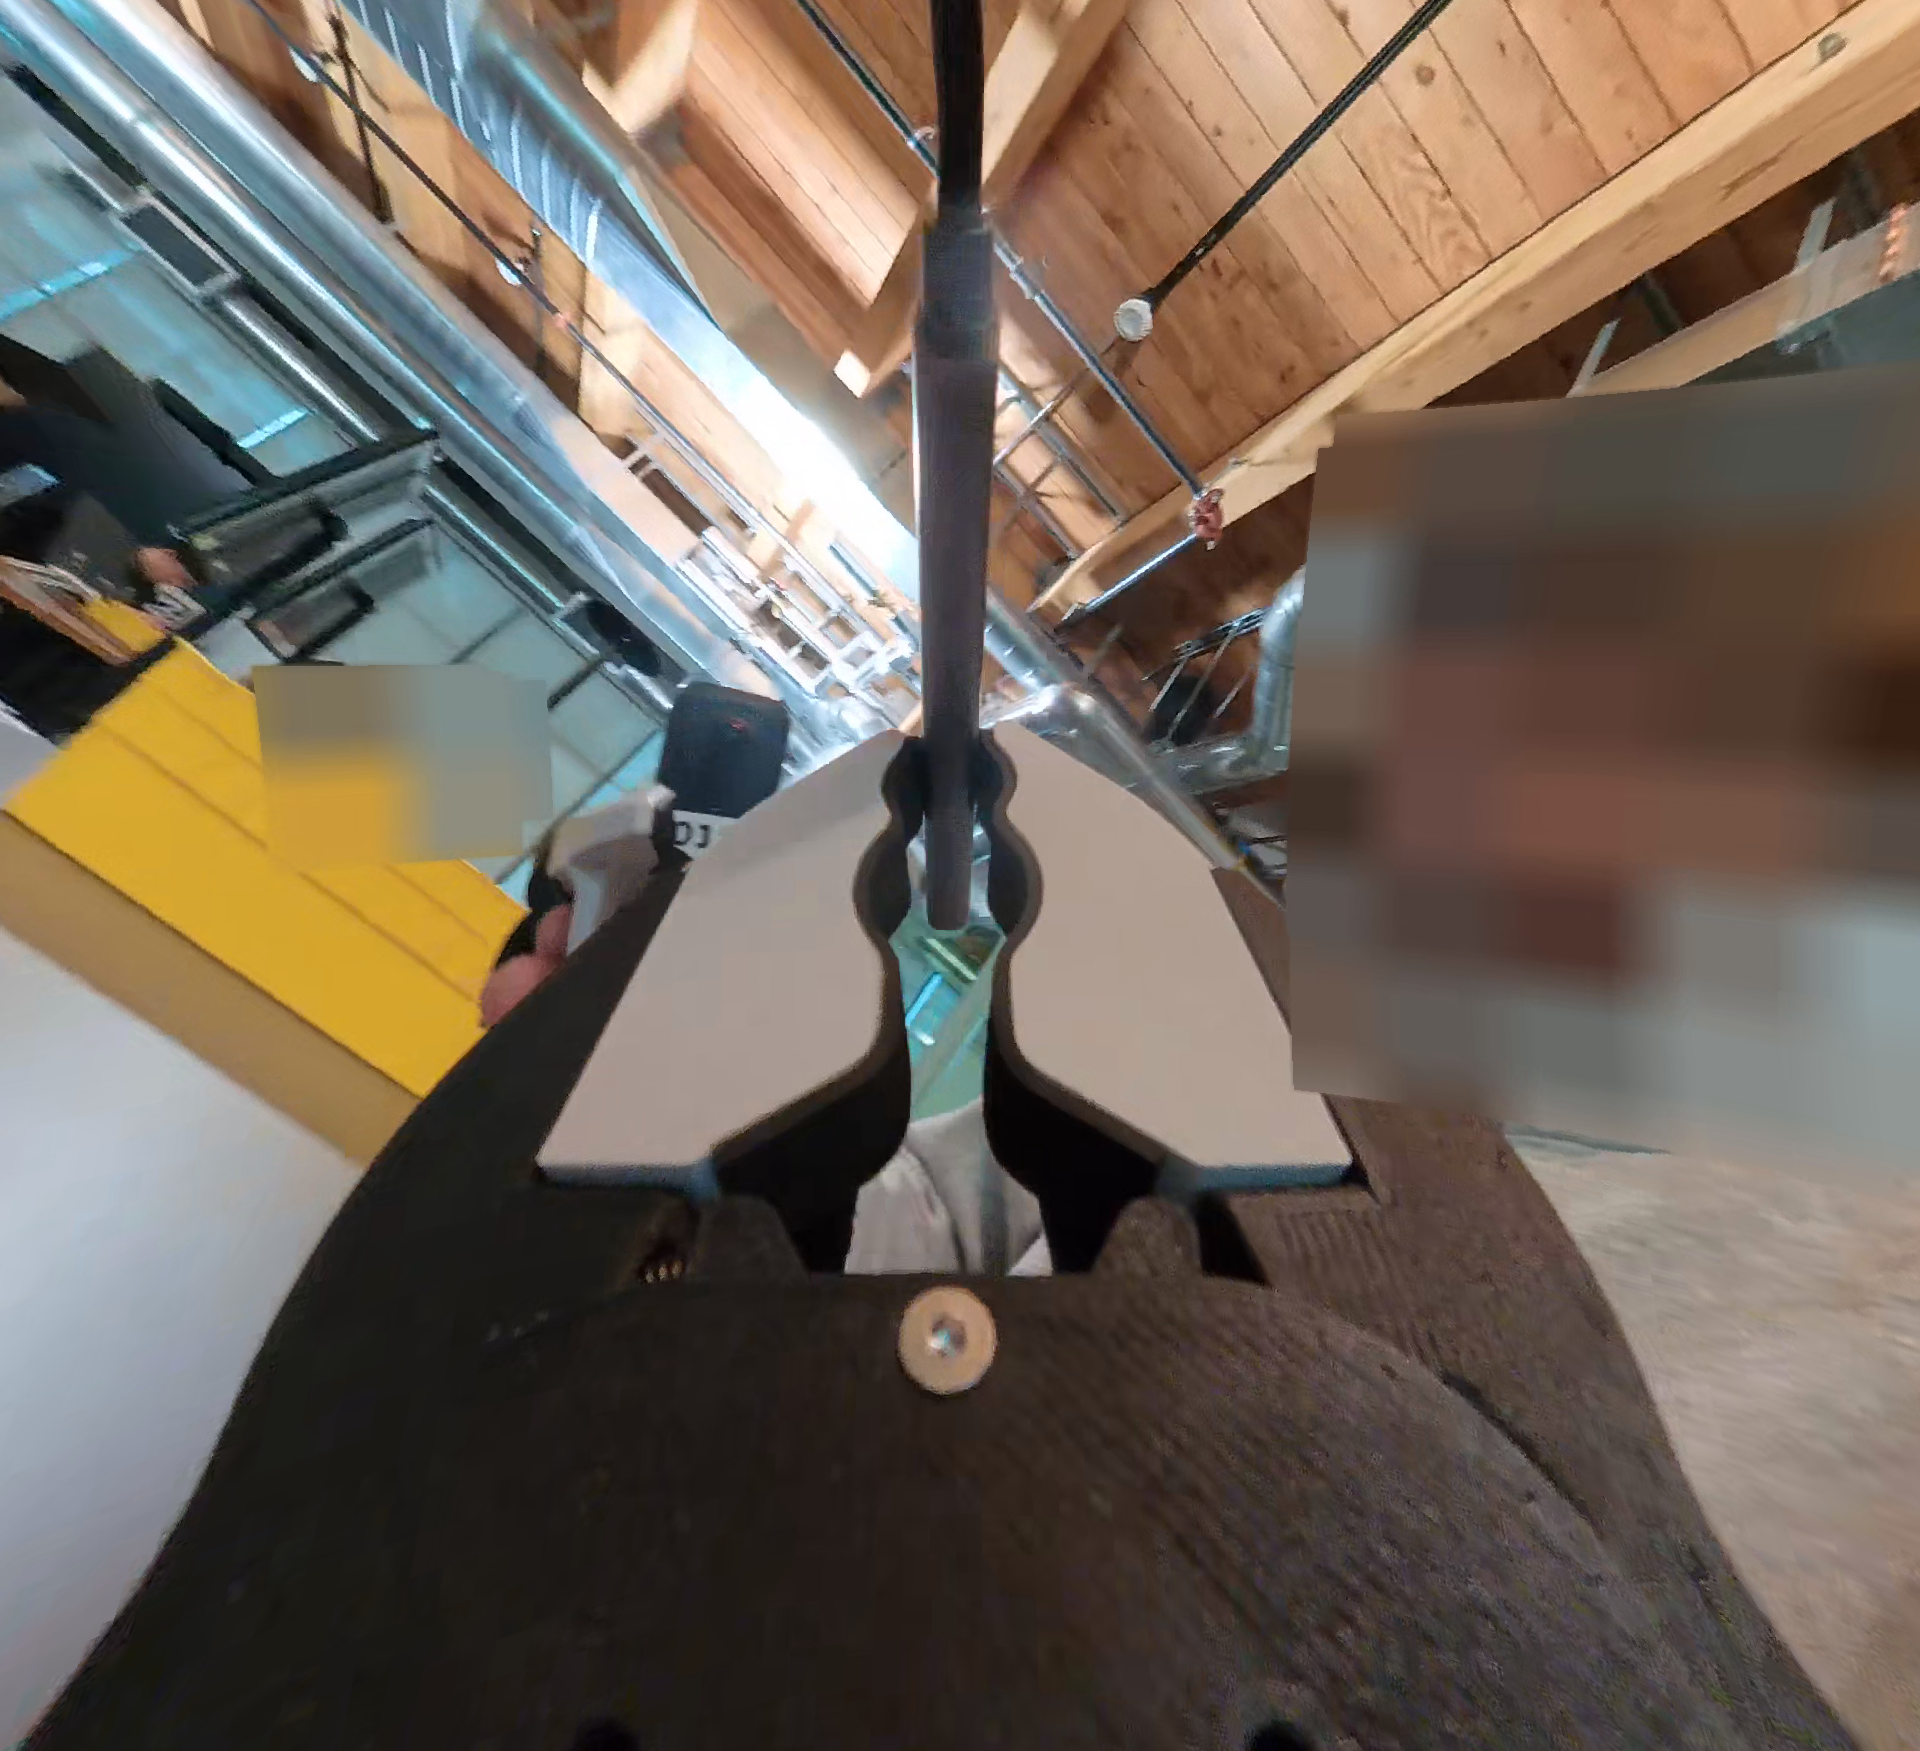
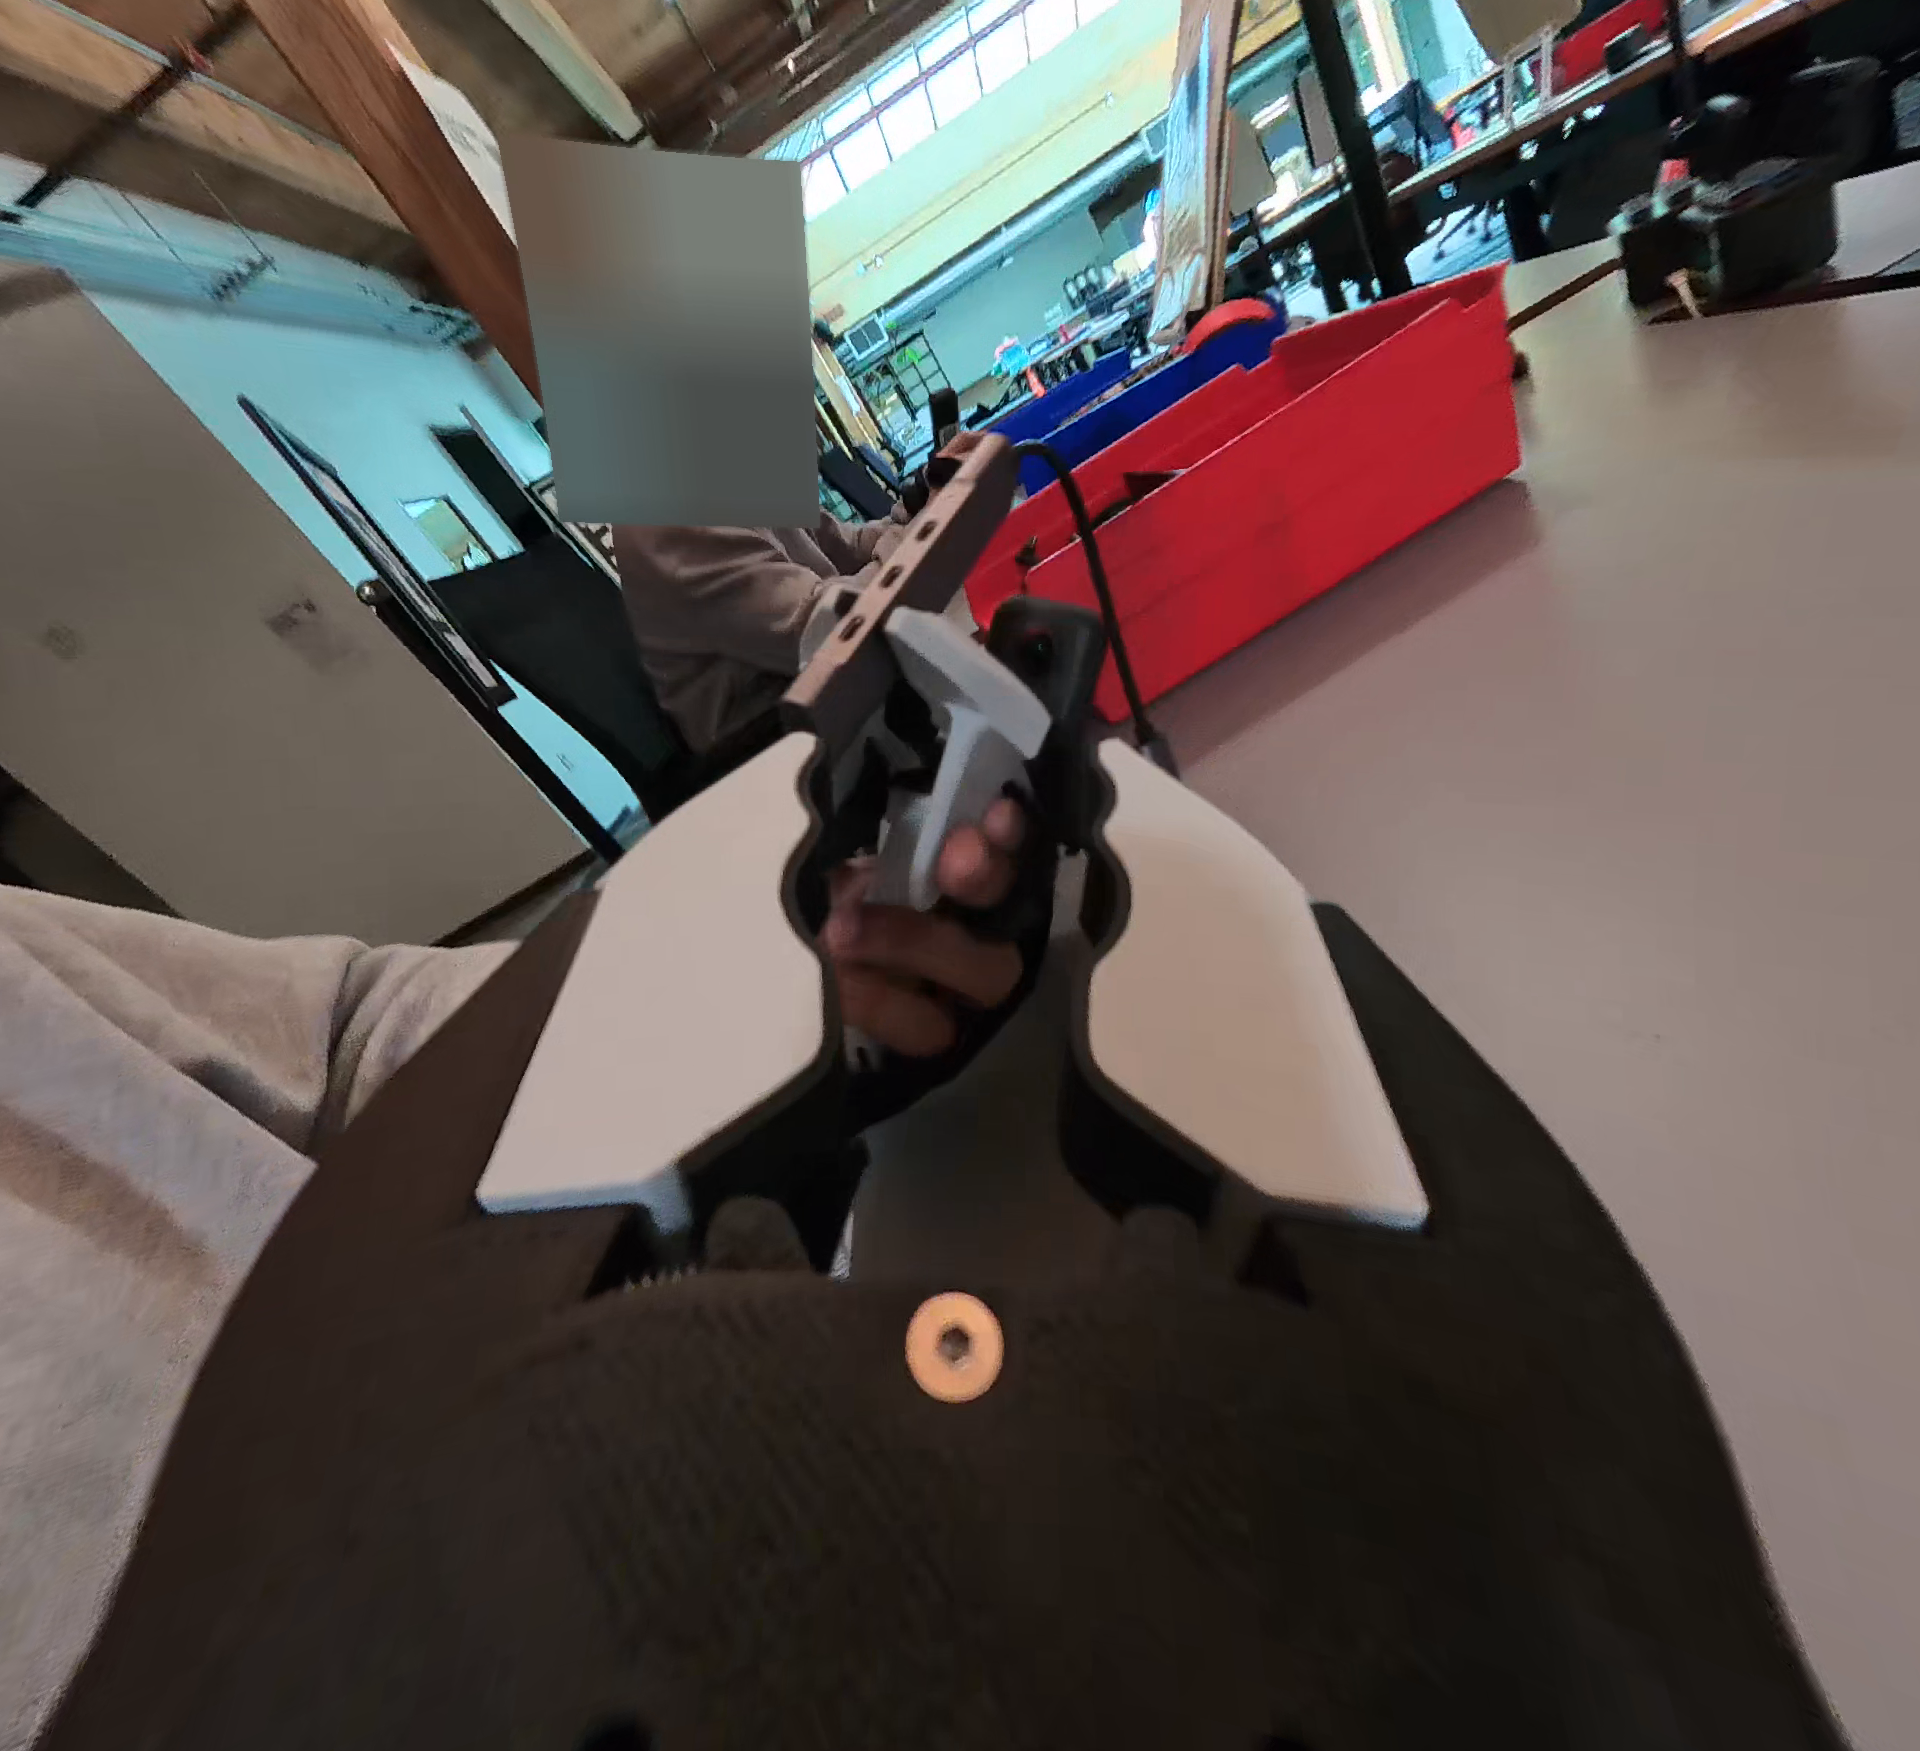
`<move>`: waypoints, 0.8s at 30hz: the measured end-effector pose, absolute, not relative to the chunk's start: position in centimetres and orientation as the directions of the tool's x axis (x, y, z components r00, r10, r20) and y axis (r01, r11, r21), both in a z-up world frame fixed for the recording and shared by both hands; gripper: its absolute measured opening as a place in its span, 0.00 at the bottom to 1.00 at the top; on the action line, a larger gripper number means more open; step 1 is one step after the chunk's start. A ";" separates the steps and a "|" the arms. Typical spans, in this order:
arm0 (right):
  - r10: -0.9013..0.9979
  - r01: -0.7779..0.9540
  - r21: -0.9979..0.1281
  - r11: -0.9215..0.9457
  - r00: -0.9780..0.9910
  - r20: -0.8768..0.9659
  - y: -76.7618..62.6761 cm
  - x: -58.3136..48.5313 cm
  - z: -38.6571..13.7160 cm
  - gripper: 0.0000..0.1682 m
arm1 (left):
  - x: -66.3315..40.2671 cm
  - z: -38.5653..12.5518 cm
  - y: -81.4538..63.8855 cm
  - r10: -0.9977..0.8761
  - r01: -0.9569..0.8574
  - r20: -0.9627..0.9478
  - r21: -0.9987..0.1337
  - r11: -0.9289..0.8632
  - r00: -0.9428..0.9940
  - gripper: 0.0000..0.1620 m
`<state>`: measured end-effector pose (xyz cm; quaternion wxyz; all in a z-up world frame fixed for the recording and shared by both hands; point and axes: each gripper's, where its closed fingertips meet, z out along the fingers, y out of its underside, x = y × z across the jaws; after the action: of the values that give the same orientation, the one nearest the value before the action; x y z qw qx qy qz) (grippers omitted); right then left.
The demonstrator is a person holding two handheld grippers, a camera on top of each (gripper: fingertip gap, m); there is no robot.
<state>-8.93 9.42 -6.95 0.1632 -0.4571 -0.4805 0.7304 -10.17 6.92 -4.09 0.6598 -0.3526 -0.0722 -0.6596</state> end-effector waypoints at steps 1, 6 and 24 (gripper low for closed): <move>0.681 0.210 -0.857 -0.470 -0.531 -0.504 8.9 -8.9 -7.1 0.27 | -10.1 -4.1 7.0 -0.814 0.913 0.562 -0.394 -0.106 0.148 0.05; 0.675 0.228 -0.868 -0.442 -0.553 -0.489 7.3 -8.7 -7.3 0.25 | -9.2 -4.8 7.8 -0.757 0.862 0.592 -0.501 -0.076 0.278 0.05; 0.691 0.167 -0.854 -0.493 -0.521 -0.501 9.4 -8.4 -6.4 0.06 | -10.9 -5.0 8.1 -0.704 0.870 0.617 -0.492 0.005 0.353 0.09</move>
<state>-8.41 9.45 -6.37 0.1785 -0.4557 -0.4707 0.7341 -10.94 8.12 -5.04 0.7022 -0.4282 -0.0974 -0.5604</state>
